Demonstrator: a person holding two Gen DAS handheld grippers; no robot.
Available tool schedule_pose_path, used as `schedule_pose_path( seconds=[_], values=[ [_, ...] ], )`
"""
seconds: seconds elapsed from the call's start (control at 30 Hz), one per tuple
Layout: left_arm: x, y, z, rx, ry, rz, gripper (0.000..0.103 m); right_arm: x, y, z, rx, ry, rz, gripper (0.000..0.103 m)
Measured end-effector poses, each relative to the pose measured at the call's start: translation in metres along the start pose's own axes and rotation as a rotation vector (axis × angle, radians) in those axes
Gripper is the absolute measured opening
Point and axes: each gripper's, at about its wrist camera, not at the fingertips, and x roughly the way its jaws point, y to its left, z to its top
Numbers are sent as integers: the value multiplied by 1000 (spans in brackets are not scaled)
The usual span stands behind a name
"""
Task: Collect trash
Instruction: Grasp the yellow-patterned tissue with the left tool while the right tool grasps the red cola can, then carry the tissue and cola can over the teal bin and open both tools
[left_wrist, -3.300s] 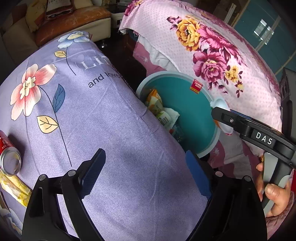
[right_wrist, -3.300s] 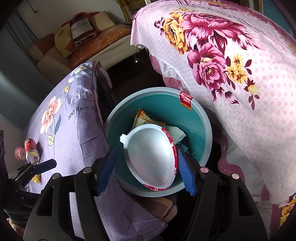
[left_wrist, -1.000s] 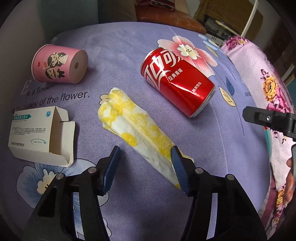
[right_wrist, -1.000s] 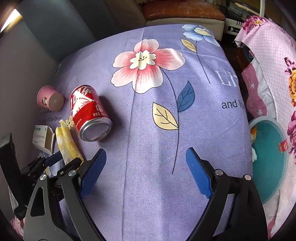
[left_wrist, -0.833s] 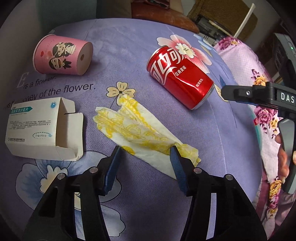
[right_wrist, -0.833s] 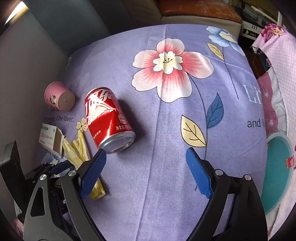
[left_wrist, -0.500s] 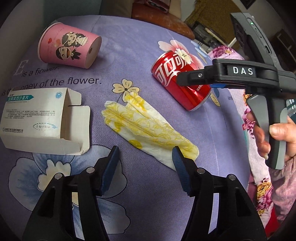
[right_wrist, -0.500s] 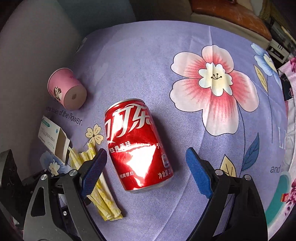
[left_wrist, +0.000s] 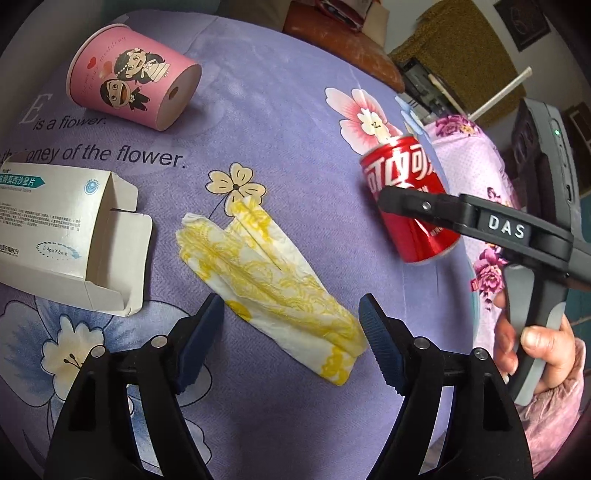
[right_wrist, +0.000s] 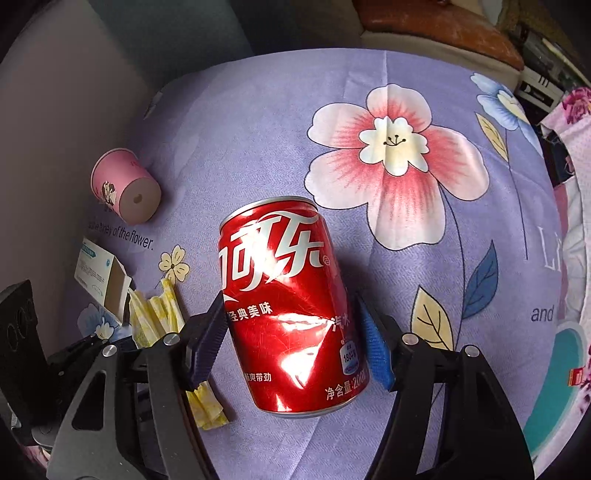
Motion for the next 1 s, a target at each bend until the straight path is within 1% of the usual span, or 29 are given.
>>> schedule_pose_path(
  seconds=[0.03, 0.07, 0.1, 0.13, 0.17, 0.2, 0.27, 0.33, 0.5, 0.67, 0.8, 1.0],
  values=[
    [3, -6, 1, 15, -7, 46, 75, -4, -3, -4, 4, -6, -9, 64],
    [6, -15, 1, 40, -16, 108, 64, -8, -7, -8, 10, -11, -15, 64],
    [9, -22, 2, 69, -25, 158, 56, -12, -11, -13, 19, -14, -14, 64],
    [12, -29, 2, 89, -30, 177, 48, -15, -16, -17, 30, -18, -13, 64],
    [14, -34, 2, 102, -36, 190, 38, -19, -22, -23, 43, -25, -17, 64],
    [16, -37, 4, 114, -39, 196, 33, -23, -27, -28, 54, -31, -21, 64],
    [20, -42, 6, 131, -47, 206, 23, -31, -36, -39, 80, -44, -23, 64],
    [22, -45, 5, 144, -39, 186, 17, -38, -46, -49, 106, -57, -24, 64],
    [19, -62, -4, 177, -31, 118, 16, -56, -71, -74, 167, -93, -21, 64],
    [16, -91, -14, 273, -36, 69, 16, -65, -90, -98, 233, -111, -5, 64],
    [13, -114, -20, 349, -43, 53, 16, -74, -101, -118, 278, -138, 7, 64],
    [3, -137, -23, 383, -59, 33, 16, -94, -122, -143, 348, -198, 24, 64]
  ],
)
